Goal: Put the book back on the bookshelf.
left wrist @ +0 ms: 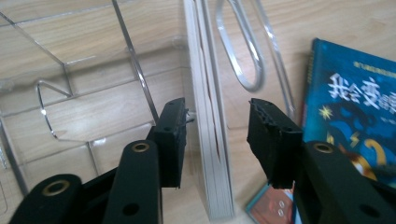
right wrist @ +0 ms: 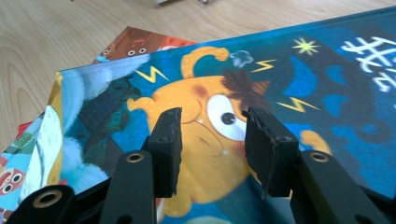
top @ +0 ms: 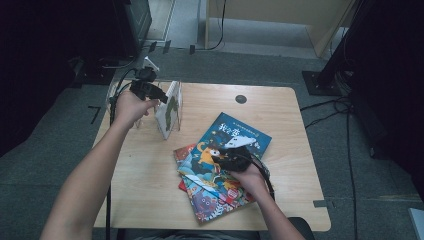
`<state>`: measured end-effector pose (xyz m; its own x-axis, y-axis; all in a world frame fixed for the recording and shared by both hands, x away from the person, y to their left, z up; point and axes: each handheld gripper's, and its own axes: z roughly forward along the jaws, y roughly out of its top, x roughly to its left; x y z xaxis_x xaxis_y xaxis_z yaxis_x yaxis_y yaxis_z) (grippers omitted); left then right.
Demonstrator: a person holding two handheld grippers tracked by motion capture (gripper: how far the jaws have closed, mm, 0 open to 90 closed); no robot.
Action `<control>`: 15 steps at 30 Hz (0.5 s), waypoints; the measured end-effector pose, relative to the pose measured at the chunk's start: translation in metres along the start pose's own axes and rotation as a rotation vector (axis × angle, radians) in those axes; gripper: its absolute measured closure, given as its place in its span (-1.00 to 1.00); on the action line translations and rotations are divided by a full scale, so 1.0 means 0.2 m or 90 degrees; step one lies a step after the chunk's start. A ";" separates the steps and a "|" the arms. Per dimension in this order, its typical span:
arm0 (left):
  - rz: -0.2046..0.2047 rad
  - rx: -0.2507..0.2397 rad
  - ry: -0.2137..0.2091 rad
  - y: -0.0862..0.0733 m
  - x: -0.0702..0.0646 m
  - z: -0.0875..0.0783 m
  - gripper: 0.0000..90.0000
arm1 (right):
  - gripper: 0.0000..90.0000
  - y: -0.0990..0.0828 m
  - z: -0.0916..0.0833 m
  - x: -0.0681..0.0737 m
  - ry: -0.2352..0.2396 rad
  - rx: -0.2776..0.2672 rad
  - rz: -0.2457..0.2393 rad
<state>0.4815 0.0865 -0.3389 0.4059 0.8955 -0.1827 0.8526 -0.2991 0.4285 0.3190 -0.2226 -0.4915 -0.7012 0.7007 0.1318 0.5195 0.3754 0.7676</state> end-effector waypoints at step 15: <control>0.029 -0.038 -0.069 -0.30 -0.01 -0.12 0.14 | 0.26 -0.04 -0.15 -0.11 -0.035 -0.014 0.021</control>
<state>0.4213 0.1111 -0.3422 0.4797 0.8394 -0.2555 0.8129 -0.3156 0.4896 0.3162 -0.2599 -0.4809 -0.6558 0.7449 0.1228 0.5304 0.3389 0.7770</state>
